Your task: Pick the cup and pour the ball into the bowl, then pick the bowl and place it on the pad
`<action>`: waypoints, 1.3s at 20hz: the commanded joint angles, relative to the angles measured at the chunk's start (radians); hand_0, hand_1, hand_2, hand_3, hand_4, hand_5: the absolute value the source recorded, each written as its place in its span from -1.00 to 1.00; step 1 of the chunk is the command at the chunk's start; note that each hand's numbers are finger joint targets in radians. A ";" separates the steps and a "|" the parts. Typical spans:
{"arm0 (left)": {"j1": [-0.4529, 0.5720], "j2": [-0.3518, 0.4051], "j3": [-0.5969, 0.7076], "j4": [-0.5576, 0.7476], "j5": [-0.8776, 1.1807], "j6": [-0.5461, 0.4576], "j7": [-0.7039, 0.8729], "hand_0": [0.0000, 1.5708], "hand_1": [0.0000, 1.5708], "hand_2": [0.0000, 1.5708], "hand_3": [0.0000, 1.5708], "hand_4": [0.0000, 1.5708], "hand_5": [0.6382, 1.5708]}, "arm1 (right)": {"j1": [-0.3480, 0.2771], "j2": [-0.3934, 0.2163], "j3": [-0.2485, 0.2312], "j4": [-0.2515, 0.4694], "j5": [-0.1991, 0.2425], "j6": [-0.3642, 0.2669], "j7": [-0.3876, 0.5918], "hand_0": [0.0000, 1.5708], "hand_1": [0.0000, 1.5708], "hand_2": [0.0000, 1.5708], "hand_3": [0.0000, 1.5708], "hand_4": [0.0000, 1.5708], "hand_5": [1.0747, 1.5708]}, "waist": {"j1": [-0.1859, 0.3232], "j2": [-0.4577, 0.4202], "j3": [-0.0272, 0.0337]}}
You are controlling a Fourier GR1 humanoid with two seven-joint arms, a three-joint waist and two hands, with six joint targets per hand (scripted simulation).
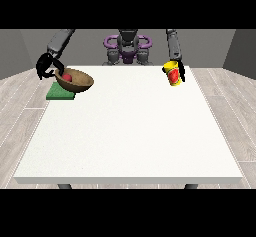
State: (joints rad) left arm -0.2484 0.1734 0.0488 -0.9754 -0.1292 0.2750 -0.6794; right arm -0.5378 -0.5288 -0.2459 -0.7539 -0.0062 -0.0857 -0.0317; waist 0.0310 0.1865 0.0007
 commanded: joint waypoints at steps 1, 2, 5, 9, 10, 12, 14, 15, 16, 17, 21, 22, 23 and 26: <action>-0.049 0.058 0.029 -0.066 0.019 -0.033 -0.023 -1.00 -1.00 -1.00 -1.00 0.31 0.70 | 0.033 -0.097 -0.081 0.094 -0.024 0.052 -0.175 1.00 1.00 1.00 -1.00 0.33 0.99 | 0.029 0.133 0.0013; -0.012 0.003 -0.017 -0.107 -0.017 0.013 -0.053 -1.00 -1.00 -1.00 -1.00 0.31 0.71 | -0.003 -0.155 -0.126 0.142 -0.051 0.086 -0.195 1.00 1.00 1.00 -1.00 0.37 1.00 | 0.063 0.166 0.0019; -0.060 0.049 -0.018 -0.200 -0.008 -0.028 0.010 -1.00 -1.00 -1.00 -1.00 0.29 0.72 | -0.008 -0.180 -0.106 0.201 0.017 0.021 -0.277 1.00 1.00 1.00 -1.00 0.51 1.00 | 0.090 0.229 0.0029; 0.016 -0.009 -0.036 -0.287 -0.024 0.038 -0.009 -1.00 -1.00 -1.00 -1.00 0.28 0.70 | -0.036 -0.235 -0.172 0.305 -0.048 0.145 -0.340 1.00 1.00 1.00 -1.00 0.45 0.99 | 0.055 0.255 0.0024; 0.038 0.035 -0.034 -0.330 -0.018 -0.003 0.015 -1.00 -1.00 -1.00 -1.00 0.28 0.70 | -0.058 -0.282 -0.190 0.333 -0.054 0.165 -0.326 1.00 1.00 1.00 -1.00 0.34 0.97 | 0.078 0.263 0.0028; 0.058 0.004 -0.062 -0.392 -0.038 0.023 0.022 -1.00 -1.00 -1.00 -1.00 0.27 0.70 | -0.087 -0.273 -0.203 0.363 -0.060 0.143 -0.343 1.00 1.00 1.00 -1.00 0.22 0.93 | 0.078 0.288 0.0025; 0.102 0.027 -0.043 -0.407 -0.009 -0.014 0.065 -1.00 -1.00 -1.00 -1.00 0.26 0.71 | -0.074 -0.252 -0.211 0.379 -0.084 0.198 -0.334 1.00 1.00 1.00 -1.00 0.13 0.94 | 0.068 0.235 0.0019; 0.078 0.003 -0.050 -0.398 -0.024 0.014 0.040 -1.00 -1.00 -1.00 -1.00 0.25 0.71 | -0.107 -0.260 -0.221 0.381 -0.098 0.199 -0.301 1.00 1.00 1.00 -1.00 0.04 0.94 | 0.066 0.248 0.0013; 0.085 0.031 -0.027 -0.409 -0.007 0.002 0.067 -1.00 -1.00 -1.00 -1.00 0.26 0.70 | -0.104 -0.206 -0.259 0.406 -0.157 0.254 -0.272 1.00 1.00 1.00 -0.65 -0.13 0.93 | 0.057 0.237 0.0029; 0.070 0.044 -0.028 -0.435 -0.007 -0.010 0.059 -1.00 -1.00 -1.00 -1.00 0.27 0.71 | -0.158 -0.239 -0.314 0.418 -0.193 0.191 -0.255 1.00 1.00 1.00 -0.18 -0.48 0.98 | 0.073 0.291 0.0033; 0.113 0.035 -0.040 -0.498 -0.011 -0.013 0.059 -1.00 -1.00 -1.00 -1.00 0.25 0.70 | -0.143 -0.314 -0.227 0.442 -0.107 0.249 -0.200 -0.37 -0.37 -0.71 -1.00 -1.00 0.64 | 0.095 0.299 0.0009; 0.097 -0.013 -0.058 -0.475 -0.033 0.033 0.050 -1.00 -1.00 -1.00 -1.00 0.23 0.69 | -0.146 -0.306 -0.205 0.424 -0.086 0.253 -0.226 -0.81 -0.81 -0.58 -1.00 -1.00 0.56 | 0.071 0.329 0.0007; 0.163 -0.008 -0.086 -0.531 -0.022 -0.008 0.043 -1.00 -1.00 -1.00 -1.00 0.23 0.67 | -0.138 -0.283 -0.219 0.439 -0.096 0.225 -0.258 -1.00 -1.00 -0.96 -1.00 -1.00 0.52 | 0.088 0.312 0.0012; 0.188 -0.025 -0.077 -0.569 -0.010 0.008 0.074 -1.00 -1.00 -1.00 -1.00 0.23 0.67 | -0.149 -0.346 -0.244 0.452 -0.121 0.296 -0.241 -1.00 -1.00 -1.00 -1.00 -1.00 0.16 | 0.043 0.310 0.0013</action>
State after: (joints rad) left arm -0.0988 0.1636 -0.0255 -1.4969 -0.1451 0.2768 -0.6166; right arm -0.6757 -0.8321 -0.4780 -0.3158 -0.1176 0.1730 -0.2725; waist 0.0965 0.4875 0.0024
